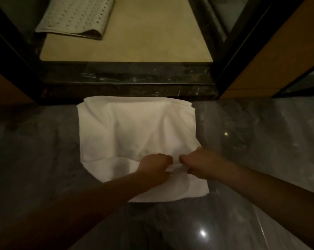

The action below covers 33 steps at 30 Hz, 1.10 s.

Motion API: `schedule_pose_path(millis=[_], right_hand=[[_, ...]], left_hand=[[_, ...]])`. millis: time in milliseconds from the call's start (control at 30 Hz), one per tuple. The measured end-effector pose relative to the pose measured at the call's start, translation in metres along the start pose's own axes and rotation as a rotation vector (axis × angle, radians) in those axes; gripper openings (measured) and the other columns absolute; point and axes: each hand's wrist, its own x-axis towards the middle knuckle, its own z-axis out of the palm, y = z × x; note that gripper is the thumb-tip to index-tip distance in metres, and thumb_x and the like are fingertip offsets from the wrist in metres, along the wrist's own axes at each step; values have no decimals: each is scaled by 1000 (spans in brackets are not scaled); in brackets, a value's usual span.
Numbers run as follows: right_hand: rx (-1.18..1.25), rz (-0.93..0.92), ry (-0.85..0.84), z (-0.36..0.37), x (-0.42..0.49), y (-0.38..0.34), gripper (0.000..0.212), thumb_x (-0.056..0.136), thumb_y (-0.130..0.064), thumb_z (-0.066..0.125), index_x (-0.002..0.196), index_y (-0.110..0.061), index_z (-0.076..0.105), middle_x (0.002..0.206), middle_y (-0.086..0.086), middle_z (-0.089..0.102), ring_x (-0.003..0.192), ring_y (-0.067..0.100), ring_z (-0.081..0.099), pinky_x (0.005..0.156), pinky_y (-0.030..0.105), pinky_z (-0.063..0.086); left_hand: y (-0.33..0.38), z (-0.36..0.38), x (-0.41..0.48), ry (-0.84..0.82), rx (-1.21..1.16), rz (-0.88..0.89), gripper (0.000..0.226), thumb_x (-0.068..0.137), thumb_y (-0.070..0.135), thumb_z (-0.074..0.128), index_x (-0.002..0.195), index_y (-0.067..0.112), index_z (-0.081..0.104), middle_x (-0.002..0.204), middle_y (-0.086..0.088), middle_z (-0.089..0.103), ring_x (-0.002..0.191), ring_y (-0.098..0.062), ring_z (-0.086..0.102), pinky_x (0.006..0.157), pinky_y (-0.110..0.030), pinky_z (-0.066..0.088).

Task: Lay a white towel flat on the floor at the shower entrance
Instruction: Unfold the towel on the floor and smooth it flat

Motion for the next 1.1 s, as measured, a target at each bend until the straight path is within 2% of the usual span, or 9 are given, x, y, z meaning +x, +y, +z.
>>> schedule_pose_path(millis=[167,300,567,633,700,767,833,967,1100], right_hand=[[-114,-132,111,-29,31,8,67,68,-58,71,122,-32,42,113,-2,57,98,19,55,83,38,44],[-182,-108,141,-39,63,22,88,63,-57,74,138,-34,31,132,-2,46,114,20,46,93,39,40],[-113,-77,42,-21,87,27,108,59,-51,78,145,-36,14,158,-1,7,144,23,6,112,45,18],[-82,-88,54,-23,86,29,95,60,-48,78,139,-33,29,151,1,24,137,23,23,106,43,30],[-28,-108,120,-23,82,27,60,66,-38,75,119,-27,49,126,2,48,106,19,47,83,35,44],[35,-94,155,-20,76,21,30,72,-29,70,99,-22,57,105,3,57,80,15,49,68,31,46],[61,-75,161,-18,69,15,17,77,-26,66,91,-19,58,98,5,62,78,18,56,68,32,49],[81,-75,153,-15,41,6,17,78,-30,63,88,-19,55,94,4,63,77,19,57,62,29,42],[213,-99,47,13,-8,-17,36,71,-48,66,95,-22,60,93,2,64,82,22,62,60,29,42]], left_hand=[[-26,-25,-11,81,-6,-151,36,80,32,58,115,25,53,111,0,59,103,-21,56,81,-30,45],[-24,-34,1,51,110,-179,59,72,49,67,121,21,48,110,-2,54,99,-23,56,72,-34,46],[8,-3,32,85,66,-449,103,60,63,74,140,18,28,128,-6,40,116,-26,42,89,-41,44],[13,3,37,136,51,-469,89,67,54,74,136,16,33,126,-9,41,116,-28,41,88,-40,44],[13,7,37,213,2,-454,57,79,43,66,125,16,45,120,-9,47,112,-28,46,80,-36,43],[10,9,31,266,-5,-419,34,85,34,59,113,16,52,113,-6,53,106,-26,52,73,-33,39],[5,8,24,281,-1,-381,29,83,29,58,110,18,55,111,-4,57,105,-25,55,76,-33,41],[4,5,5,248,-56,-272,32,77,35,64,106,22,59,104,0,62,100,-21,58,78,-28,40],[7,17,-37,58,-28,-94,44,74,40,66,116,30,58,114,1,61,106,-21,56,83,-27,40]])
